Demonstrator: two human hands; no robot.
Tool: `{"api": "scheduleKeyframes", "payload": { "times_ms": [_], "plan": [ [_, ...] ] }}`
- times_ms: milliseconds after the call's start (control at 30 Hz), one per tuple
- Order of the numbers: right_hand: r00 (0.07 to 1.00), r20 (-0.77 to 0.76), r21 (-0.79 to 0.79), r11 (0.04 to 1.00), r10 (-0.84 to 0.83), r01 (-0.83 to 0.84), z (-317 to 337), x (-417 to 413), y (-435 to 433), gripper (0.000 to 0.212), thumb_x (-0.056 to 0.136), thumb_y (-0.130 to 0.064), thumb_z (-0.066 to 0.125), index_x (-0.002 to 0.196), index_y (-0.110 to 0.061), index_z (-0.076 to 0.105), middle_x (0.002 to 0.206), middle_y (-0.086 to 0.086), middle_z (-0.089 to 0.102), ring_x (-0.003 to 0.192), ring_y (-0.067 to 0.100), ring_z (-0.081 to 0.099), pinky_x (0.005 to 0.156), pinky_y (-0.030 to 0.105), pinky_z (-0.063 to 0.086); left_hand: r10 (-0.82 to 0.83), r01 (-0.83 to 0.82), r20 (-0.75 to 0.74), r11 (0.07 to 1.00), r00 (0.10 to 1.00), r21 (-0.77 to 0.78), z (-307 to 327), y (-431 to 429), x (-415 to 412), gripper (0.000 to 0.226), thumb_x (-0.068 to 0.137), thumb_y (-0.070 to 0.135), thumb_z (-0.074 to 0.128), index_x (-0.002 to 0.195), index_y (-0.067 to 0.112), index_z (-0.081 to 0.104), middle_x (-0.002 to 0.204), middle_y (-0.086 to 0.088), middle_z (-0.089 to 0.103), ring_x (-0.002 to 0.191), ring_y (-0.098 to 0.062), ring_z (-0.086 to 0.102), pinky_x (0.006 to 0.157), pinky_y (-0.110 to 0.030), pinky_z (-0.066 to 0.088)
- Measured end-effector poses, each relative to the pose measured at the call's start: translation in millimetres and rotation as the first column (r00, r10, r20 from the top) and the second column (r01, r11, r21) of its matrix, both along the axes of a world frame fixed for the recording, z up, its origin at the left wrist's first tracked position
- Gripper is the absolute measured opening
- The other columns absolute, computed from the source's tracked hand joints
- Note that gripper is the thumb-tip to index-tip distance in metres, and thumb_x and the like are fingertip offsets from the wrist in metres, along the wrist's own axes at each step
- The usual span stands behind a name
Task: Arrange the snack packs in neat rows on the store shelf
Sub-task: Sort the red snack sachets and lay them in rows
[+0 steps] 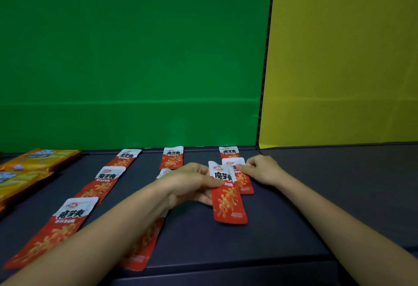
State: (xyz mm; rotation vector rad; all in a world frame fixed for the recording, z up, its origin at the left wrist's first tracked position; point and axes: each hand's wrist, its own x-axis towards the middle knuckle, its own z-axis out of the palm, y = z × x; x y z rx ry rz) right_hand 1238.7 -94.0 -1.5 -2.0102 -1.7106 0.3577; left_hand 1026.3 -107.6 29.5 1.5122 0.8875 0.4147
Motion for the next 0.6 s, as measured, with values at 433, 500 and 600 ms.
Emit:
{"api": "scheduleKeyframes", "payload": {
  "times_ms": [433,500,600],
  "plan": [
    [0.986,0.13,0.123,0.988,-0.105,0.089,1.6,23.4,-15.3,0.052,0.09,-0.059,0.036,0.068,-0.016,0.055,0.066,-0.006,0.05,0.079,0.023,0.054,0.068,0.032,0.038,-0.033,0.033,-0.014,0.999,0.999,-0.019,-12.2,-27.7,16.7,0.018,0.084,0.006,0.064,0.066,0.008,0.062,0.063,-0.003,0.07,0.052,-0.007,0.066,0.053,-0.017,0.056],
    [0.985,0.132,0.124,0.988,-0.109,0.093,1.2,25.1,-16.9,0.057,0.091,-0.058,0.035,0.078,-0.01,0.062,0.071,-0.002,0.054,0.081,0.024,0.056,0.069,0.032,0.039,-0.028,0.029,-0.042,0.999,0.999,0.033,-14.1,-32.3,20.1,0.017,0.084,0.007,0.065,0.068,0.01,0.061,0.062,-0.004,0.069,0.05,-0.008,0.065,0.052,-0.019,0.056],
    [0.986,0.13,0.135,0.987,-0.1,0.082,1.9,24.2,-18.4,0.057,0.093,-0.056,0.035,0.083,-0.008,0.065,0.075,0.001,0.056,0.08,0.024,0.054,0.069,0.032,0.039,0.037,-0.018,-0.11,0.985,0.993,0.169,-14.8,-35.3,24.6,0.015,0.082,0.012,0.069,0.084,0.01,0.054,0.067,-0.008,0.066,0.047,-0.011,0.061,0.046,-0.02,0.054]
  ]
}}
